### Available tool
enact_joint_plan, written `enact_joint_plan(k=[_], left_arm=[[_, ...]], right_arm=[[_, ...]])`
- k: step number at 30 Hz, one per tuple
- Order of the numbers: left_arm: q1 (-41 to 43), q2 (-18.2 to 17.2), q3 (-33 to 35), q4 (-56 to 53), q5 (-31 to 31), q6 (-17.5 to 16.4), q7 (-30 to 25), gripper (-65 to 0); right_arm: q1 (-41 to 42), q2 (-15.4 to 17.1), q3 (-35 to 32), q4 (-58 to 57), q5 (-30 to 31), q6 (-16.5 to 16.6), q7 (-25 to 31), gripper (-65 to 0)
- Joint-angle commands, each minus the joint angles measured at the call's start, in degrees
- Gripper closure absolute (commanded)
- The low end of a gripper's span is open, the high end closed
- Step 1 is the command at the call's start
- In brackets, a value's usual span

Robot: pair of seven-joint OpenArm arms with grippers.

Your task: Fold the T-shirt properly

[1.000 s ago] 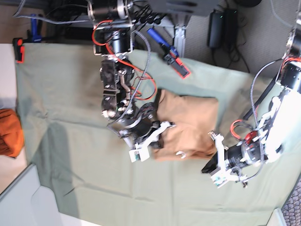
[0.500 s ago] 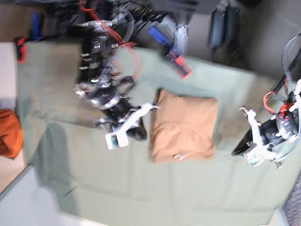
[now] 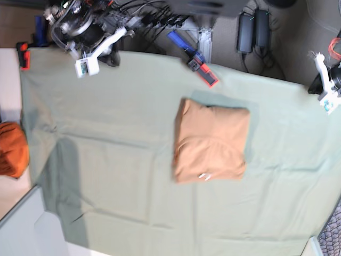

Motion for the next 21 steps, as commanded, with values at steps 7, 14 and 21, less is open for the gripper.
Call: enact_joint_plan(k=[7,14,21], left_arm=[[11.1,3.5,-0.7,0.5,1.6,1.9,-2.2,0.0],[12.5,8.3,-0.5,-12.1,0.4,3.6,-3.0,0.0],[2.1,9.2,1.0,-36.3,-2.3,10.9,-2.3,0.0]], right_arm=[[-13.4,0.8,2.1,0.7,2.8,5.6,1.1,0.0],[-18.9,0.7,2.1,-9.6,2.8,5.3,1.1,0.0],[-13.6,0.7,2.0,-33.5,2.8,4.7,0.9,0.0]])
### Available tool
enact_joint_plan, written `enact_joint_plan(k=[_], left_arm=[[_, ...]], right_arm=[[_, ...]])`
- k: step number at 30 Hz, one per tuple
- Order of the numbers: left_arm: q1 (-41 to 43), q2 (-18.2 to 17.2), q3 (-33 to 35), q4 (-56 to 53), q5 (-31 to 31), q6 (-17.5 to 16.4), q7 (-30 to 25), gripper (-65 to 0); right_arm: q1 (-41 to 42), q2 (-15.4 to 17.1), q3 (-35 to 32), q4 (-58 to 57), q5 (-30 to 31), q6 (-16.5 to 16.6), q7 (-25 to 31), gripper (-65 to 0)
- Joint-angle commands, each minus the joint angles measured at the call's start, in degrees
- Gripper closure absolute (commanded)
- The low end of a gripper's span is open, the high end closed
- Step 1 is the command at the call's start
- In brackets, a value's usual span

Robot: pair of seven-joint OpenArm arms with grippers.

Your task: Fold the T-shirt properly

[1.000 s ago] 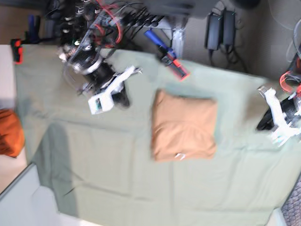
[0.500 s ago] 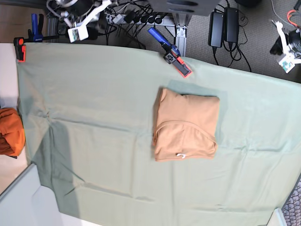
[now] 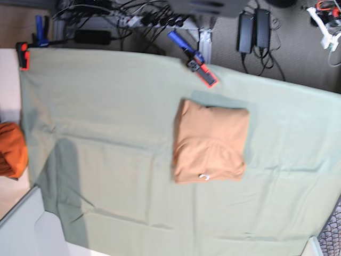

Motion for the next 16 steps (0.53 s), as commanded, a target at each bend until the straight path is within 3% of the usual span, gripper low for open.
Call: enact_joint_plan(k=[1,7,12,16], left_arm=[[-1.5,-1.1,1.0,-3.0,-0.4,-0.1,-0.2,0.0],[-17.1,-1.2,16.2,-25.5,-0.1,3.8,-1.7,0.0],[-28.9,3.7,27.1,-40.3,3.9,7.2,-1.4,0.0],[-31.5,7.9,28.8,-43.8,4.0,7.1,-1.1,0.0]], right_arm=[[0.8,0.5,0.3,-2.7,0.0,4.8,-0.1,0.0],[10.2,0.5,0.3,-23.3,-5.0,4.3,-1.9,0.0],[16.3,0.5,0.3,-33.0,-8.7,4.0,-1.0,0.0],[20.1,0.5,0.3,-34.0,-6.1,4.0,-0.5,0.0]])
